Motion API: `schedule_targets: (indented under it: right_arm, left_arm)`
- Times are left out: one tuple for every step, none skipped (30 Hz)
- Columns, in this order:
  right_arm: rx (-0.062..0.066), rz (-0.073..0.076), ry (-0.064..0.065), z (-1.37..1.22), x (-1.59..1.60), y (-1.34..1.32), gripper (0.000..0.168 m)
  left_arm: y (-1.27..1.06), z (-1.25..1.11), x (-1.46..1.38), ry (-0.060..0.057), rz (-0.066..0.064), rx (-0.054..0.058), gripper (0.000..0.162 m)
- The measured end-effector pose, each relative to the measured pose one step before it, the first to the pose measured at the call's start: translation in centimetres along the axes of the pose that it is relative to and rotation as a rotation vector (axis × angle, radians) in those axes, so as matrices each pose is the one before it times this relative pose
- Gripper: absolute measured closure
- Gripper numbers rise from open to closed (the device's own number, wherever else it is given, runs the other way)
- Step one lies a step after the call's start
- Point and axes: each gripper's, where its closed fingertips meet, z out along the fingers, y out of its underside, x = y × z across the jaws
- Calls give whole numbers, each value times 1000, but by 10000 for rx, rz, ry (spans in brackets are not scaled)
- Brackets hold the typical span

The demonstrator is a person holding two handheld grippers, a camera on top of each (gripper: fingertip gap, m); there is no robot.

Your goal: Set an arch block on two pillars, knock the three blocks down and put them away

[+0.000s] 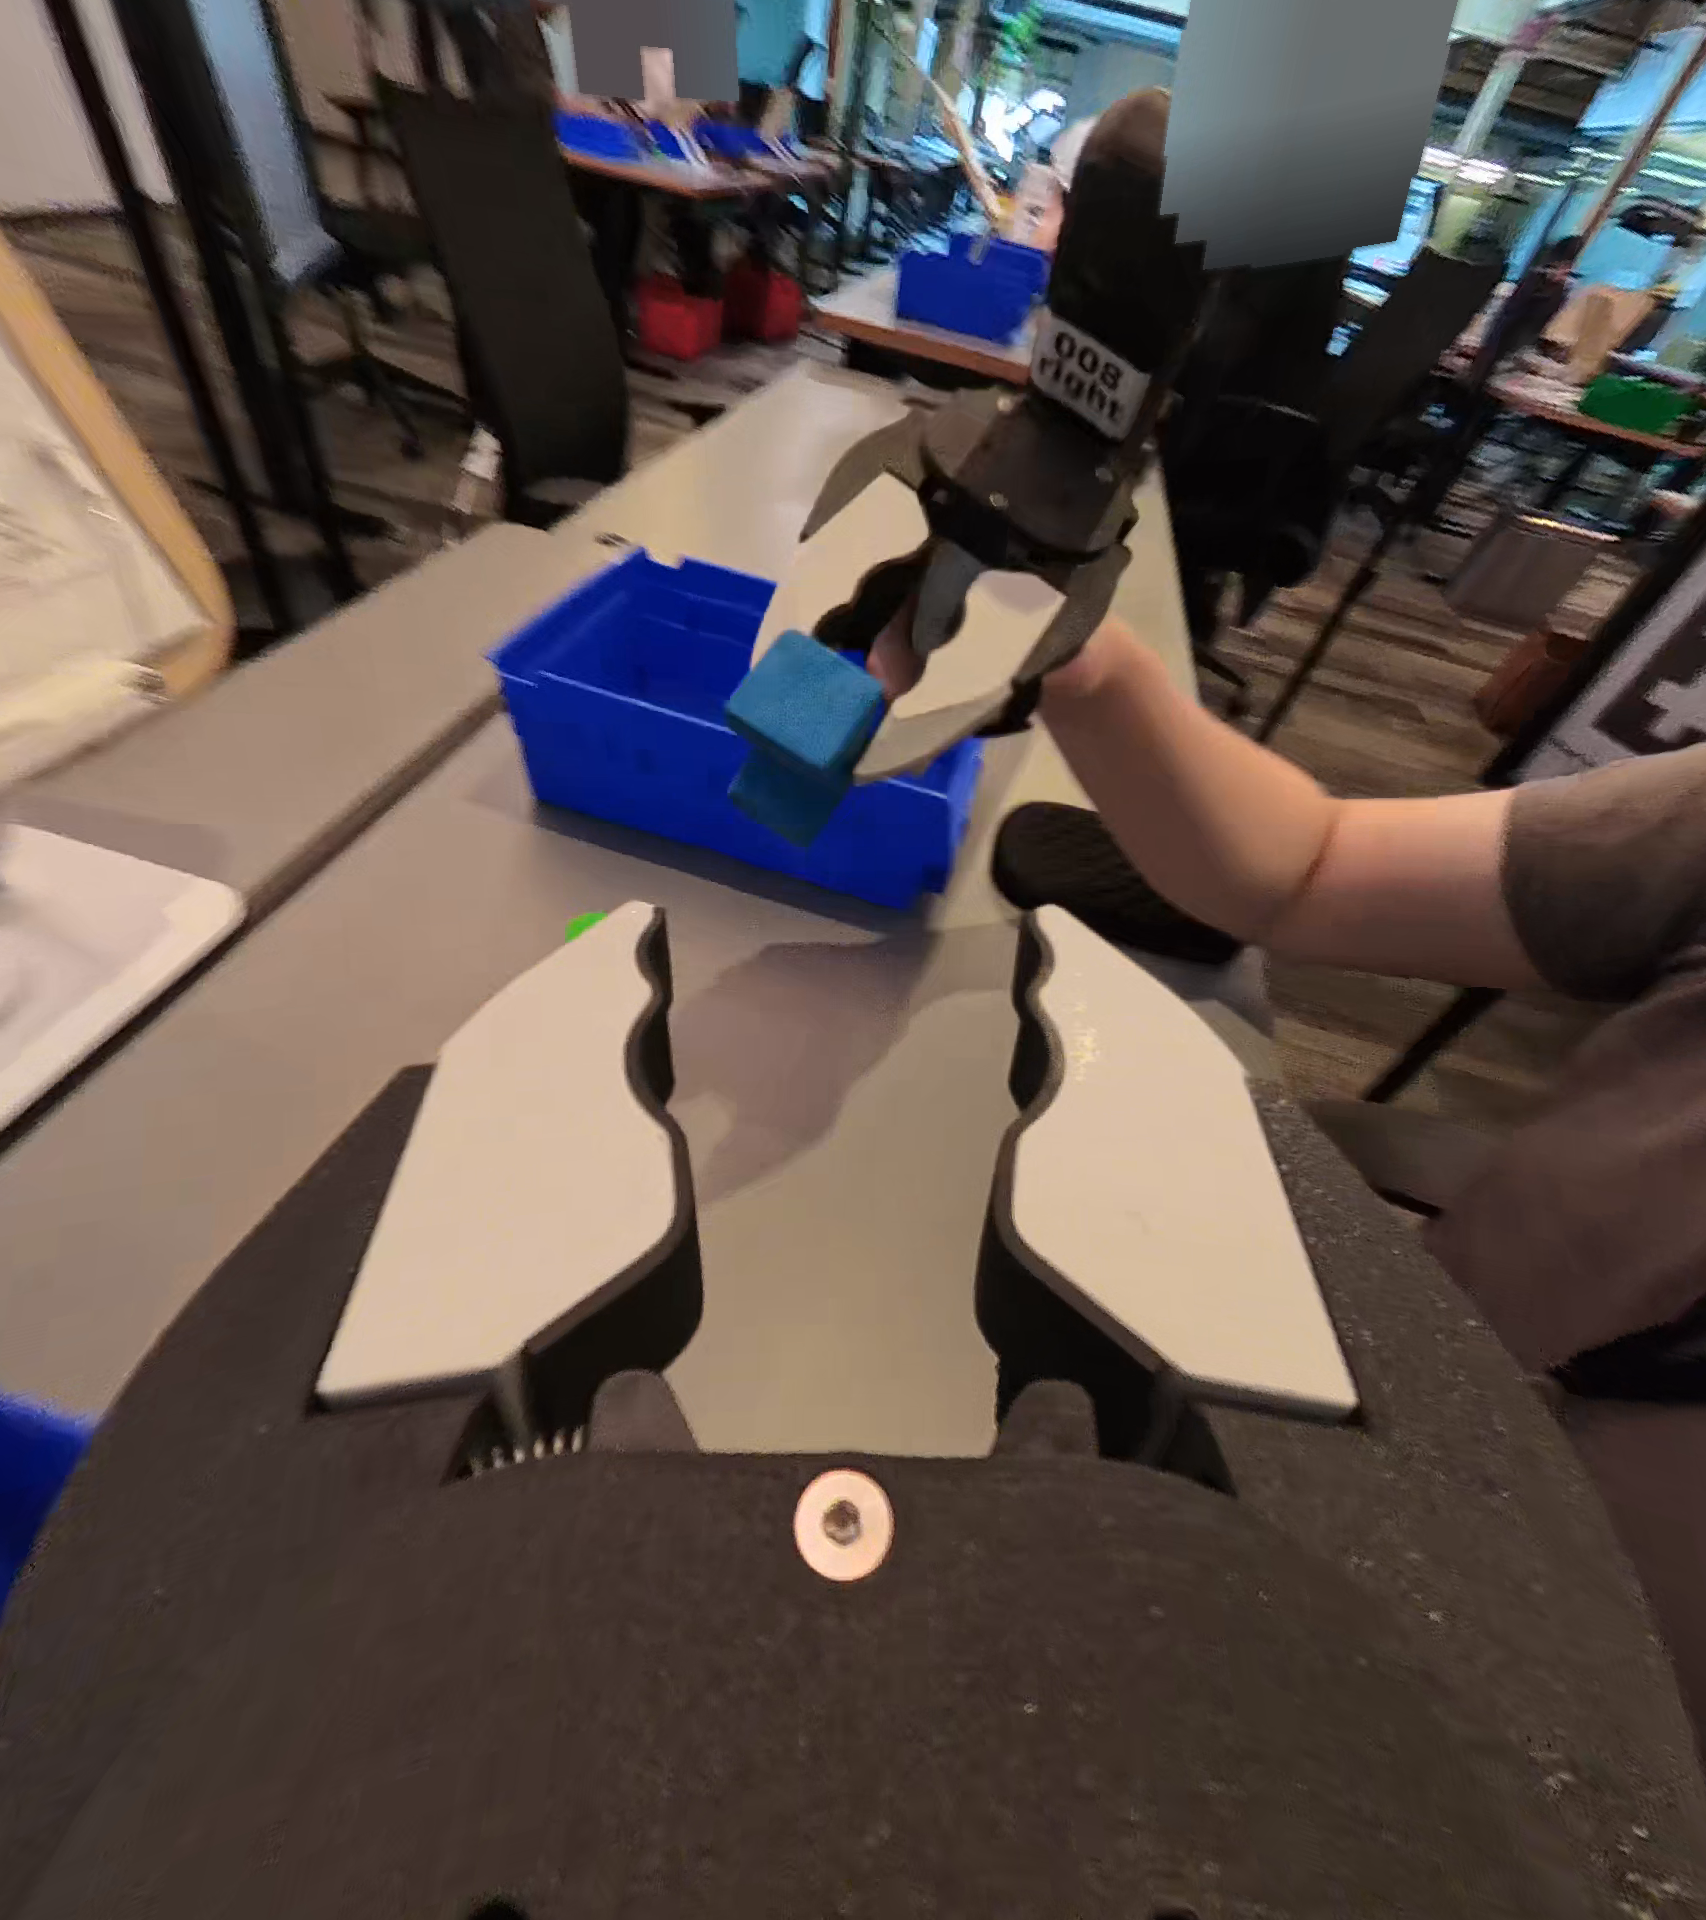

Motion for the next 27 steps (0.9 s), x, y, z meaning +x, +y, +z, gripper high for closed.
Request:
schedule_targets:
  right_arm:
    - [-1195,-248,-121,91,1356,1158,136]
    - [-1275,-112,-388,519,1004,1320,136]
    - [-1158,-39,-439,839,818,1190,135]
    - [-1042,118,-361,1019,733,924,135]
    - [-965,47,-300,1127,531,754,135]
    - [-933,-120,-192,1119,386,737,135]
    - [-907,-209,-15,1061,405,753,135]
    - [-786,-209,30,974,279,671,135]
    - [-518,-118,-42,856,95,412,135]
    - [-318,-40,-22,724,99,235,135]
    - [-221,-18,47,603,209,215,135]
    - [-205,4,14,519,176,288,135]
    - [-130,45,-54,456,120,241,135]
    - [-61,96,-87,396,102,169,135]
    - [-54,84,-68,335,120,153,135]
    - [-41,20,-29,260,141,133,135]
    - [-15,-3,-36,191,111,95,135]
    - [7,40,-61,140,68,52,135]
    - [20,64,-54,114,75,7,135]
    - [37,15,-42,88,59,-27,135]
    - [28,-24,-35,74,26,-20,135]
    - [-17,-11,-28,76,31,24,135]
    - [-43,2,-6,83,67,40,135]
    - [-41,-10,-46,121,-11,38,135]
    - [-47,-9,-8,128,48,46,135]
    - [-17,-11,60,99,132,-2,135]
    - [37,-4,-35,91,-42,-67,135]
  left_arm:
    - [-437,-1051,-609,-485,251,219,103]
    - [-490,-938,-866,-605,205,224,107]
    - [-505,-795,-872,-556,168,209,109]
    - [-463,-624,-622,-366,133,174,110]
    - [-366,-484,-326,-157,92,135,111]
    - [-178,-372,-130,-18,66,78,111]
    - [29,-273,-103,-7,65,26,111]
    - [154,-167,-234,-66,93,8,112]
    - [245,-71,-367,-123,75,-22,113]
    - [328,-29,-350,-73,40,-105,113]
    - [289,-32,-247,16,-34,-105,112]
    - [171,-57,-128,78,-67,-19,113]
    - [67,-77,-103,76,-49,37,113]
    - [6,-69,-139,29,-33,52,114]
    - [-14,-40,-106,34,-38,39,115]
    - [14,12,-5,78,-48,25,115]
    - [54,33,60,99,-34,6,115]
    - [111,86,90,100,-12,-30,115]
    - [208,107,71,82,-2,-89,115]
    - [293,129,64,59,14,-147,115]
    - [329,144,13,7,41,-182,115]
    - [302,127,-9,-31,69,-176,115]
    - [219,118,39,-23,79,-140,115]
    - [120,93,97,11,75,-86,115]
    - [36,86,151,39,61,-39,115]
    - [-15,62,149,49,43,-8,115]
    - [-6,71,136,43,23,-9,115]
